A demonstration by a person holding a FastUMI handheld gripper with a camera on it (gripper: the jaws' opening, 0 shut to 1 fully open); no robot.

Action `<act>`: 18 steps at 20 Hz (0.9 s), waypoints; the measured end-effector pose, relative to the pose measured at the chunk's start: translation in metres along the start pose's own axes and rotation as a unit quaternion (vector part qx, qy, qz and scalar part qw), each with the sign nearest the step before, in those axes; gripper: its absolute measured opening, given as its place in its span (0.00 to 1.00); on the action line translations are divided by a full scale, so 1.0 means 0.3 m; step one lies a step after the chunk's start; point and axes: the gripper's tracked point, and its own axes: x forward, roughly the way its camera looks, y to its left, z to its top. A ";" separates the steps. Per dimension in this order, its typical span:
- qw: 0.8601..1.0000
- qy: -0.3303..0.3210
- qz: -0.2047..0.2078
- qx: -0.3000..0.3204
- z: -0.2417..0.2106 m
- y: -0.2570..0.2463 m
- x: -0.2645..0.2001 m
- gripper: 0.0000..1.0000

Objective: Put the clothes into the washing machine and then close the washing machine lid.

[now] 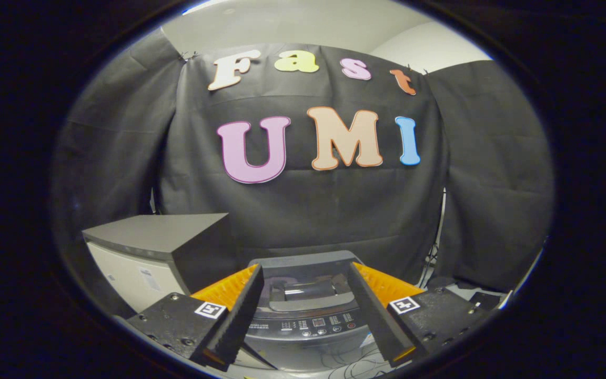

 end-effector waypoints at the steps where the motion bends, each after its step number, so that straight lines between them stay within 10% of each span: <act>1: 1.000 -0.005 0.007 0.008 0.014 0.021 -0.027 0.97; 18: 0.996 -0.079 0.017 -0.027 0.197 0.000 -0.335 0.97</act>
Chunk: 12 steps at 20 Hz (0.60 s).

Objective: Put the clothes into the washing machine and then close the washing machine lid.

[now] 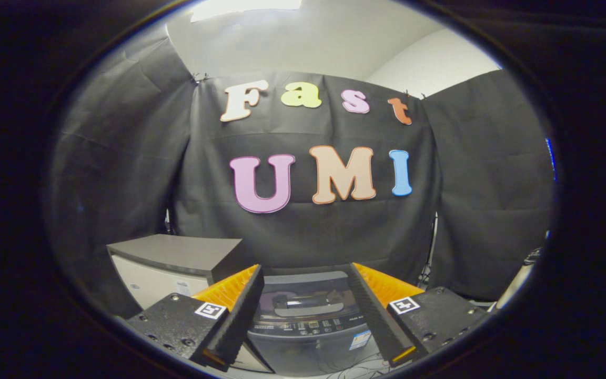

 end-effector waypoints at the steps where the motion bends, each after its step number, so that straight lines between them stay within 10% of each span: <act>1: 1.000 -0.003 0.002 -0.001 0.000 0.004 -0.017 0.97; 12: 1.000 -0.014 0.013 0.013 -0.024 -0.026 -0.143 0.97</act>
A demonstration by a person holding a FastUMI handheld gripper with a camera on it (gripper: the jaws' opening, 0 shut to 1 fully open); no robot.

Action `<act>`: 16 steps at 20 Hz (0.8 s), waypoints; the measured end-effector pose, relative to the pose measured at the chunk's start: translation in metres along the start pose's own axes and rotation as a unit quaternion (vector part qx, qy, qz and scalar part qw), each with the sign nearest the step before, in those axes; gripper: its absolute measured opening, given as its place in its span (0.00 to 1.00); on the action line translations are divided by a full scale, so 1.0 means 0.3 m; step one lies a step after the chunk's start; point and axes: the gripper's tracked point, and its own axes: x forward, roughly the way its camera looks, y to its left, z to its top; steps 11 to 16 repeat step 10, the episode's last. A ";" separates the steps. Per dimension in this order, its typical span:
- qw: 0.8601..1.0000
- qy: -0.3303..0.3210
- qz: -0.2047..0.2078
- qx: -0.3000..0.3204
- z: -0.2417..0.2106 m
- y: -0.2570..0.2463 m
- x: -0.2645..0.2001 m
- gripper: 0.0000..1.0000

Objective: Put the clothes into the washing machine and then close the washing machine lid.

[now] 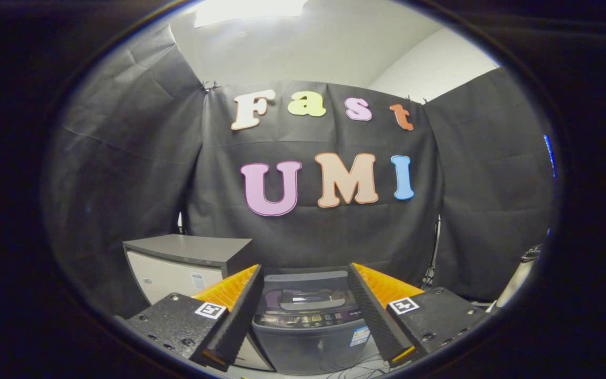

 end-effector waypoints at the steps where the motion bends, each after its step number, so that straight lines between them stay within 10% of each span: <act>1: 1.000 -0.004 -0.004 -0.003 -0.001 -0.012 -0.002 0.97; 16: 1.000 -0.009 0.020 -0.020 -0.037 0.033 0.013 0.97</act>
